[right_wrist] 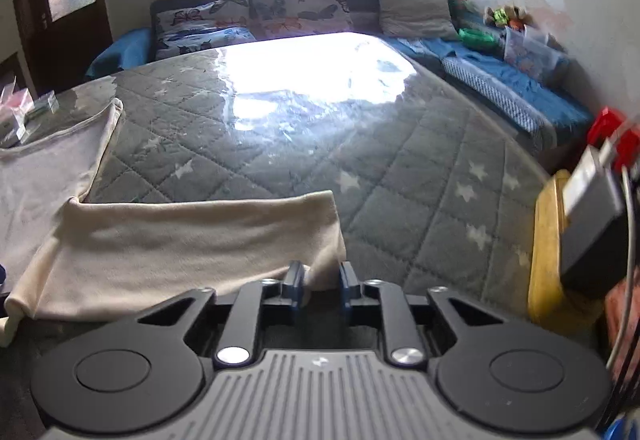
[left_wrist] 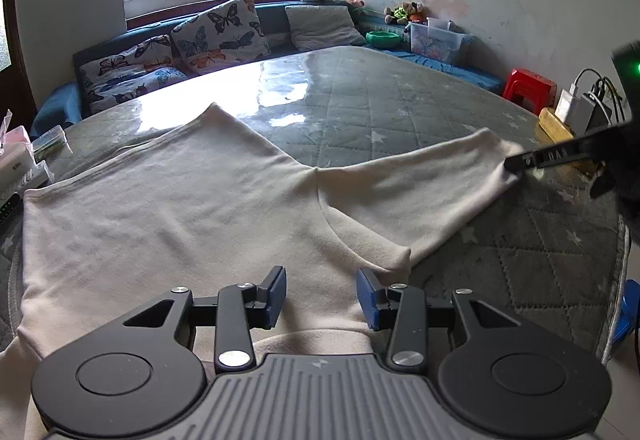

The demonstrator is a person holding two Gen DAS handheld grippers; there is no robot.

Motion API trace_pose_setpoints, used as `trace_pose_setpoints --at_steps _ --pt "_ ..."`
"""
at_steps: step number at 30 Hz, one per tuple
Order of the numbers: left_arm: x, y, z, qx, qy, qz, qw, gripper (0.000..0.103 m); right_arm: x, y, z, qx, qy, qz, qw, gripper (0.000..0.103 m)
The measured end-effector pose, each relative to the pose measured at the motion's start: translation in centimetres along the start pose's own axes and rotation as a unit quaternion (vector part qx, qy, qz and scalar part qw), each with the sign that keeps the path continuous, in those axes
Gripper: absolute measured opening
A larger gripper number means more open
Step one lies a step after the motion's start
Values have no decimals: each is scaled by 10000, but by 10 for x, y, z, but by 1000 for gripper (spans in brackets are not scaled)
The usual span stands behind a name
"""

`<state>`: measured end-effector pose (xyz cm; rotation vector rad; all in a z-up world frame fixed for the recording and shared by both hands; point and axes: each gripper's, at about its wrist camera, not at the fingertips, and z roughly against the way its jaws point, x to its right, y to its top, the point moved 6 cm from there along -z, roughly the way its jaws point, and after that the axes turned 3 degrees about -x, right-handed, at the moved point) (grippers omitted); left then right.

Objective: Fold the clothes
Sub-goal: 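Grasp the sleeve cuff with the right gripper and straighten the sleeve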

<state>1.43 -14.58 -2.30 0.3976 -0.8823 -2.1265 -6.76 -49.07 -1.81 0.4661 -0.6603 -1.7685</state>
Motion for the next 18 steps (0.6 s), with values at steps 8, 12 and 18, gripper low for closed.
trace_pose_setpoints --at_steps 8,12,18 --pt "2 -2 0 -30 -13 -146 9999 44 -11 54 -9 415 -510 819 9945 10" --pt "5 -2 -1 -36 25 -253 9997 45 -14 61 -28 322 -546 848 9944 11" --pt "5 -1 -2 -59 25 -250 9997 47 5 50 -29 324 -480 318 9978 17"
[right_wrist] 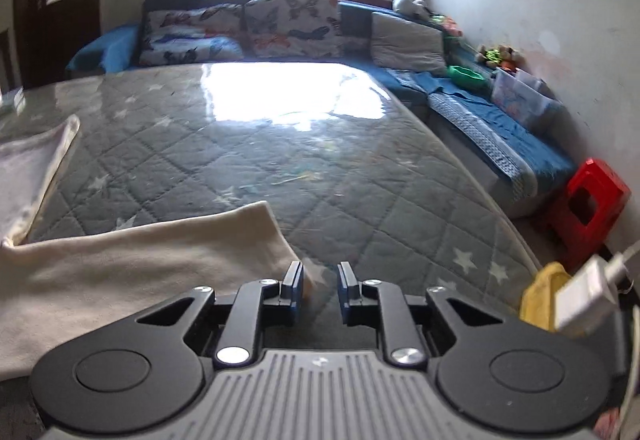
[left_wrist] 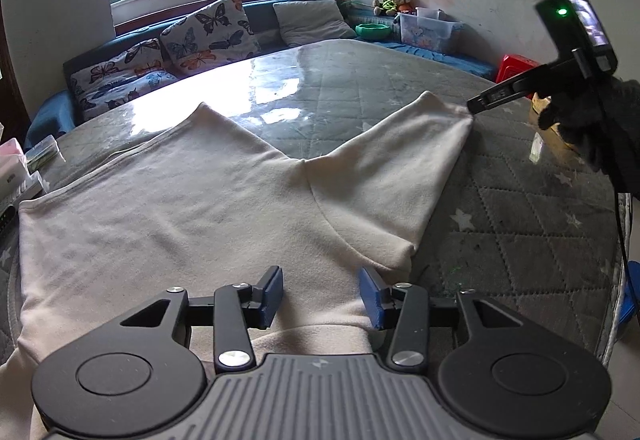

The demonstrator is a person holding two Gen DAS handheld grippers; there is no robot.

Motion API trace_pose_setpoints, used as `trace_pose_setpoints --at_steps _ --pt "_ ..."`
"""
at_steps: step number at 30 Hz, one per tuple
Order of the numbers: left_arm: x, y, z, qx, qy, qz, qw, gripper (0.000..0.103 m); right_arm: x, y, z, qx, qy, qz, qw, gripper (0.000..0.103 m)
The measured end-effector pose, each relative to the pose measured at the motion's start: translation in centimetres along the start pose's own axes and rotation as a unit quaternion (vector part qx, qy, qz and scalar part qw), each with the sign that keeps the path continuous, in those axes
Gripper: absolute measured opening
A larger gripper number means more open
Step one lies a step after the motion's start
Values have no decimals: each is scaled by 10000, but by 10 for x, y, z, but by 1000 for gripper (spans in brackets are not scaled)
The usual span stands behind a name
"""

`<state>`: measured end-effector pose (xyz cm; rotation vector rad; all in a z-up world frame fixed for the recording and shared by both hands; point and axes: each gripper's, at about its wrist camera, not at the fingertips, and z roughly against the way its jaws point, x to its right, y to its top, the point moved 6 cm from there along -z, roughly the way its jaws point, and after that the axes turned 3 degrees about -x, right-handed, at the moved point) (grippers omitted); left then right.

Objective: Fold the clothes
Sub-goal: 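Grasp the sleeve cuff with the right gripper and straighten the sleeve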

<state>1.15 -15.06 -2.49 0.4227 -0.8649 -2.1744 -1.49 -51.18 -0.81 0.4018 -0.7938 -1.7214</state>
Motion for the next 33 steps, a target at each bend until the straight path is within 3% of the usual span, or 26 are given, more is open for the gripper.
trace_pose_setpoints --at_steps 6,15,18,19,20,28,33 --pt "-4 3 1 18 35 77 10000 48 18 -11 17 -29 513 -643 9966 28" --pt "-19 9 16 175 206 265 9993 48 17 -13 -10 -202 927 -1380 9859 35" --pt "-22 9 15 164 264 288 9991 48 10 -11 -13 -102 763 -1339 9880 30" --pt "-22 9 14 154 279 280 9991 48 8 -10 -14 -102 781 -1312 9882 14" --pt "-22 10 13 146 292 265 9991 48 8 -9 -14 -102 821 -1330 9877 8" --pt "-11 15 5 184 220 144 9995 48 8 23 21 514 860 -1136 9885 7" --pt "-4 14 -5 100 177 153 9997 49 -3 26 23 486 854 -959 9905 7"
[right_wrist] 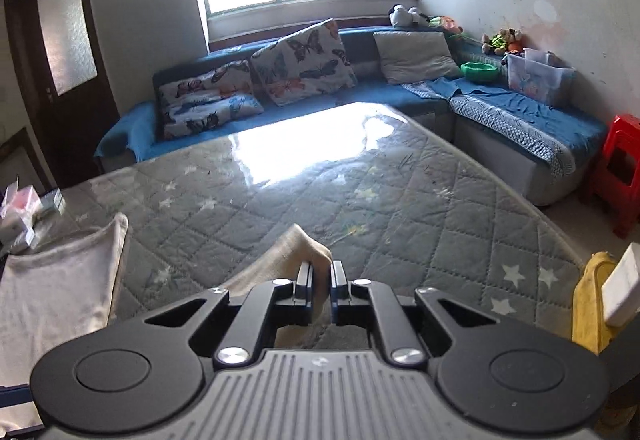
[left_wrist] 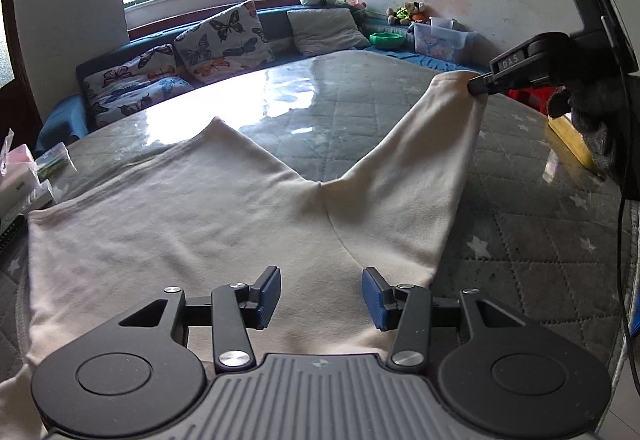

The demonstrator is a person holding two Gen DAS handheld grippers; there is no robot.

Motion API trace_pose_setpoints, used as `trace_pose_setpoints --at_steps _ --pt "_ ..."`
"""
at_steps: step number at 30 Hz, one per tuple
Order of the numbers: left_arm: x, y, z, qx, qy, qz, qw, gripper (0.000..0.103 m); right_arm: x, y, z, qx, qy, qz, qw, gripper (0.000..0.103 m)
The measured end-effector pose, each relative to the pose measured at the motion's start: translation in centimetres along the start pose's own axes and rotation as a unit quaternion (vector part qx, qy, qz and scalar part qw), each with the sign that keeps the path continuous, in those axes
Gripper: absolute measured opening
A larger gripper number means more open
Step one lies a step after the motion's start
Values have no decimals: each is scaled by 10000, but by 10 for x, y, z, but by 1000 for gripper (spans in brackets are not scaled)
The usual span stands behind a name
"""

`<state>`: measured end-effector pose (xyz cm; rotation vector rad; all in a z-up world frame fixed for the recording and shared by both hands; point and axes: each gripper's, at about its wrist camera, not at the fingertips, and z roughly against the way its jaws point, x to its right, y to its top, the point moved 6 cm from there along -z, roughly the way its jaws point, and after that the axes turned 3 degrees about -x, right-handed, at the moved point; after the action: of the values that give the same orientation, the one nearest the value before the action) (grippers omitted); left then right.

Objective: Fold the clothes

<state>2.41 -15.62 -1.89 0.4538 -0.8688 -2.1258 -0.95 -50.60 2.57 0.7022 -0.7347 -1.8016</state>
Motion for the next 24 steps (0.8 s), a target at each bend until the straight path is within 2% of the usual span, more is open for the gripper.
trace_pose_setpoints --at_steps 6,13,18,24 --pt "-14 1 17 138 63 208 9997 49 -21 14 26 261 313 174 9990 7" --pt "-55 -12 51 312 508 598 9964 51 -84 37 76 642 1016 787 9896 7" --pt "-88 -34 76 372 912 919 9909 51 -150 38 99 689 1759 1310 9732 7" --pt "-118 -61 100 413 1259 1317 9824 51 -232 10 108 473 2451 2068 9460 7"
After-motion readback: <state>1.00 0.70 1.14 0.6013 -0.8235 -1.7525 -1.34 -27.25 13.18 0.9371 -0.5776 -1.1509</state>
